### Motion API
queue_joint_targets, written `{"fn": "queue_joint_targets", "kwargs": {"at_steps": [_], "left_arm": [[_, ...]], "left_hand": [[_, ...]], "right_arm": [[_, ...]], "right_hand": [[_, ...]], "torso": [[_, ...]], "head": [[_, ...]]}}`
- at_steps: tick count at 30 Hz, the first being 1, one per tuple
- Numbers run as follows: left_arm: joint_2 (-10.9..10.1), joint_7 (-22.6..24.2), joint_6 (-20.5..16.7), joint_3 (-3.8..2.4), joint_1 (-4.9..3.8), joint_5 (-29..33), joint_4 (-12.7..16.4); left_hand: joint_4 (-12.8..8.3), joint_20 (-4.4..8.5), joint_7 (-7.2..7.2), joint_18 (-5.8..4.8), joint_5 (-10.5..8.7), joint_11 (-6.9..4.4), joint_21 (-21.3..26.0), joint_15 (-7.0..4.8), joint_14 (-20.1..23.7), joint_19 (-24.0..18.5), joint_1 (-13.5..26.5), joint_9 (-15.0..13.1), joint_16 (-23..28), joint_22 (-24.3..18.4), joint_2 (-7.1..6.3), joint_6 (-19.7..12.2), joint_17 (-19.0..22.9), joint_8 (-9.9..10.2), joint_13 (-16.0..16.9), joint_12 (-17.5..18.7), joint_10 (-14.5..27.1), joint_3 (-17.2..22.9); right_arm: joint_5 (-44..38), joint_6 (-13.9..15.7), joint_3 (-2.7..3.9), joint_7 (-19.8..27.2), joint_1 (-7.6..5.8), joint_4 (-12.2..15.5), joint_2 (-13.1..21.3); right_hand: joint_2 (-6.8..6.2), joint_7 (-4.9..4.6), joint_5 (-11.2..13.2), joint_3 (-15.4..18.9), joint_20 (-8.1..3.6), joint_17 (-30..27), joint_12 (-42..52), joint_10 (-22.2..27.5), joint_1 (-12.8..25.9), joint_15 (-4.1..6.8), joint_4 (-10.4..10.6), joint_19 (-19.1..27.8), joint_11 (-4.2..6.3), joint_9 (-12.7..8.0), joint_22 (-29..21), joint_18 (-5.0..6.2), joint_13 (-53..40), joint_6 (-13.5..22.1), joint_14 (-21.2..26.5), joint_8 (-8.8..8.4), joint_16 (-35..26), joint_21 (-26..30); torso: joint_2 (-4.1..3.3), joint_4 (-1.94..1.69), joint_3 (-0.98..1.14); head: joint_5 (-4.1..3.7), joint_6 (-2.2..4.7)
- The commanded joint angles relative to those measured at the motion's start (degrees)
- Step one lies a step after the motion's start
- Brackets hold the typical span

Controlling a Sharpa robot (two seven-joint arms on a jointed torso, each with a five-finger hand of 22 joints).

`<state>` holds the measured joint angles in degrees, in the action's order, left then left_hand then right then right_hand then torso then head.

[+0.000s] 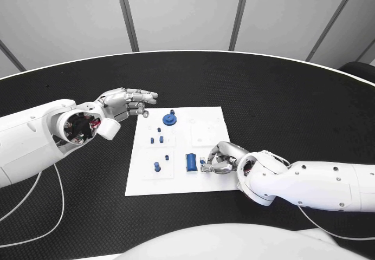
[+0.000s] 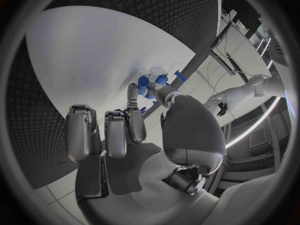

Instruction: Assemble the parts on the task board

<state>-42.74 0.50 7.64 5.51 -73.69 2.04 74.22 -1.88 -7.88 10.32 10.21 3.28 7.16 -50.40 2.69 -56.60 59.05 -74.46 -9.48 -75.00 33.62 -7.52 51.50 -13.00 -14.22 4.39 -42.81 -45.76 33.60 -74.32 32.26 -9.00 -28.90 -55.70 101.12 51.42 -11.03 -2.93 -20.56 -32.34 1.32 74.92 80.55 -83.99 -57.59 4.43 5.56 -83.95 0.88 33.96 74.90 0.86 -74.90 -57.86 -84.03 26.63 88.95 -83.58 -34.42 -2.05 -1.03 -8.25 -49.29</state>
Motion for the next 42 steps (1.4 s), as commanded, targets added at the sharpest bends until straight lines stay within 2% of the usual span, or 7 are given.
{"fn": "queue_joint_targets", "kwargs": {"at_steps": [1,12,26,42], "left_arm": [[0.0,0.0,0.0,0.0,0.0,0.0,0.0],[0.0,0.0,-0.1,0.0,0.0,0.0,0.0],[-0.1,-0.1,-0.1,0.0,-0.01,0.0,0.1],[0.0,-0.2,0.1,0.0,-0.01,0.0,0.0]], "left_hand": [[0.3,-0.01,0.25,0.42,-0.09,-0.08,0.2,0.19,0.3,0.3,0.3,-0.1,0.1,-0.1,0.0,-0.2,-0.1,0.2,0.1,-0.1,0.5,0.0],[0.3,-0.01,0.25,0.42,-0.09,-0.08,0.2,0.19,0.3,0.3,0.3,-0.1,0.1,-0.1,0.0,-0.2,-0.1,0.2,0.1,-0.1,0.5,0.0],[0.4,0.0,0.26,0.42,-0.09,-0.07,0.3,0.19,0.3,0.3,0.2,-0.1,0.1,-0.2,-0.07,-0.2,-0.1,0.3,0.1,-0.1,0.5,0.0],[0.5,-0.01,0.27,0.41,-0.1,-0.06,0.3,0.2,0.3,0.4,0.3,-0.1,0.1,-0.2,-0.09,-0.2,-0.1,0.3,0.1,-0.1,0.6,0.0]], "right_arm": [[0.0,-0.4,0.03,-0.3,0.0,-0.1,-0.1],[0.0,-2.4,0.07,-0.8,-0.01,-0.1,-0.4],[0.0,0.3,0.09,0.3,-0.01,0.1,-0.4],[0.0,-0.7,0.25,-0.4,-0.01,-0.7,-0.7]], "right_hand": [[0.49,0.24,0.1,-0.1,-0.4,13.8,0.4,-2.4,0.1,0.63,0.2,-5.1,0.6,0.2,13.6,0.27,-10.6,-0.7,-5.7,0.28,0.2,-0.4],[0.65,0.64,0.2,-0.3,-0.58,14.0,0.9,-2.6,-0.4,0.9,-0.3,-5.2,0.93,0.6,13.7,0.17,-10.8,-1.2,-5.7,0.94,0.3,-0.9],[1.76,1.09,-0.3,-0.8,-0.95,14.6,2.2,-3.3,-0.3,1.29,-0.1,-5.4,1.36,1.1,14.0,-0.06,-11.4,-1.9,-5.9,1.82,0.7,-2.2],[2.24,1.15,-0.6,-0.9,-1.06,14.9,2.4,-3.4,0.0,1.38,0.3,-5.5,1.44,1.2,14.1,-0.14,-11.5,-2.0,-5.9,2.06,0.9,-2.6]], "torso": [[0.01,0.01,0.03],[0.05,0.03,0.04],[0.03,0.03,0.05],[0.05,0.01,0.06]], "head": [[-0.06,-0.09],[-0.07,-0.14],[-0.06,-0.13],[-0.17,-0.23]]}}
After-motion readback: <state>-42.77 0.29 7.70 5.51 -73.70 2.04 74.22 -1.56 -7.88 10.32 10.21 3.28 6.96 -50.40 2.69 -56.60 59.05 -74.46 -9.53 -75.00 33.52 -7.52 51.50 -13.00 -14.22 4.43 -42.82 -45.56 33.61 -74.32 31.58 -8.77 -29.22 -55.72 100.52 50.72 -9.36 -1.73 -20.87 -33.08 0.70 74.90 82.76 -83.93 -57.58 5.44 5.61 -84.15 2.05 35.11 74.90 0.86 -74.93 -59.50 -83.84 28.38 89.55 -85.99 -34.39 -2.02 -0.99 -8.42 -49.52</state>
